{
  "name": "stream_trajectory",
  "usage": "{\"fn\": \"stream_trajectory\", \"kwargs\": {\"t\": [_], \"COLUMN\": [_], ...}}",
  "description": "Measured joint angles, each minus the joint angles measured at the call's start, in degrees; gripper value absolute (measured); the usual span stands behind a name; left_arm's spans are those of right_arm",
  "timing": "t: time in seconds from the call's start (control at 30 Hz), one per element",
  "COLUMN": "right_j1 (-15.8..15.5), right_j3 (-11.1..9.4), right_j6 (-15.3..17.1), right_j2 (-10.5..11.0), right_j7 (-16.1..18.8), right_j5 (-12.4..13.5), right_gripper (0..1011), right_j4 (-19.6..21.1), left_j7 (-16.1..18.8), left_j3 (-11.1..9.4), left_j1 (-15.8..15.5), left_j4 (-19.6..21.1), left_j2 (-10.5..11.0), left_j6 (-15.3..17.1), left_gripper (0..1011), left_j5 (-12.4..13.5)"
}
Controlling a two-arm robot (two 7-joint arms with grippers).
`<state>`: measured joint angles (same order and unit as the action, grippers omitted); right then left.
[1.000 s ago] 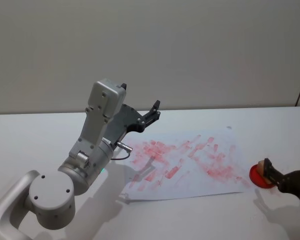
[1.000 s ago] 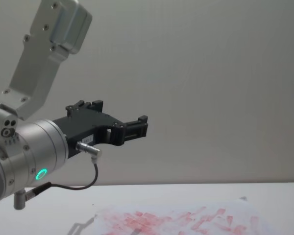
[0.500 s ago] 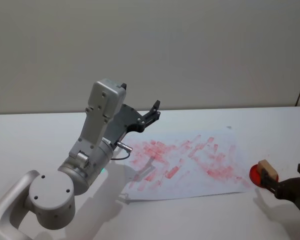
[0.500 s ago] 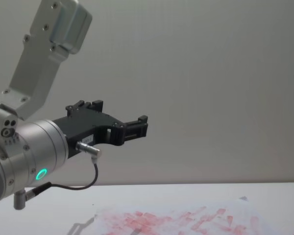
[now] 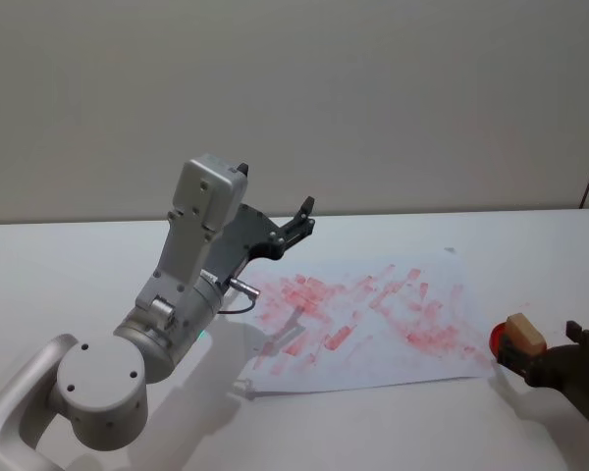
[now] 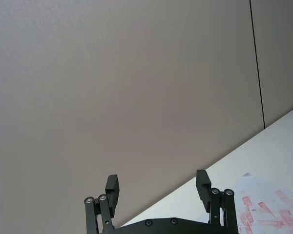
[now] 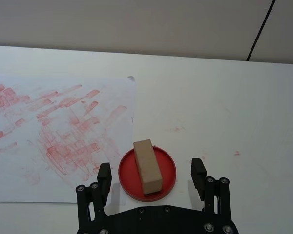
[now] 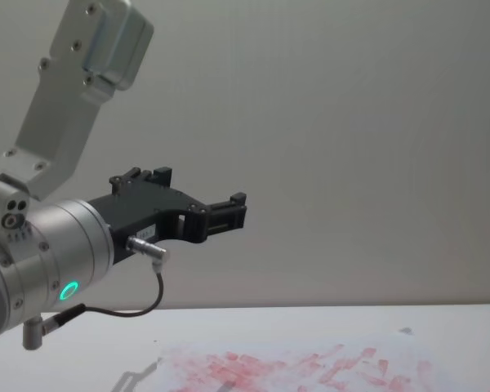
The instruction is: Use the one hand to pick up the stamp and affix it onto the A4 paper.
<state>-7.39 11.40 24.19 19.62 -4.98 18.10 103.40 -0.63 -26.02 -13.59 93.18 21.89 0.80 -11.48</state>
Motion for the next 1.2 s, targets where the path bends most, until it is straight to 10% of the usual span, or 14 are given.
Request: {"fn": "stream_trajectory", "kwargs": {"t": [0.43,1.2], "right_j1": [2.40,3.61], "right_j3": [0.12,0.19], "right_j6": [1.33,1.99], "right_j2": [-0.89,-1.32], "right_j7": [2.20,3.31], "right_j5": [-1.39,-2.11], "right_gripper": [902,216], "right_j4": [-2.64,-3.98], "left_j7": [0.00,0.00], "left_j3": [0.00,0.00], "left_j1": [0.00,0.00], "left_j4": [0.00,0.00], "left_j2": [0.00,0.00], "left_j6": [0.00,0.00], "left_gripper": [1001,1001], "left_j5": [0.00,0.00]}}
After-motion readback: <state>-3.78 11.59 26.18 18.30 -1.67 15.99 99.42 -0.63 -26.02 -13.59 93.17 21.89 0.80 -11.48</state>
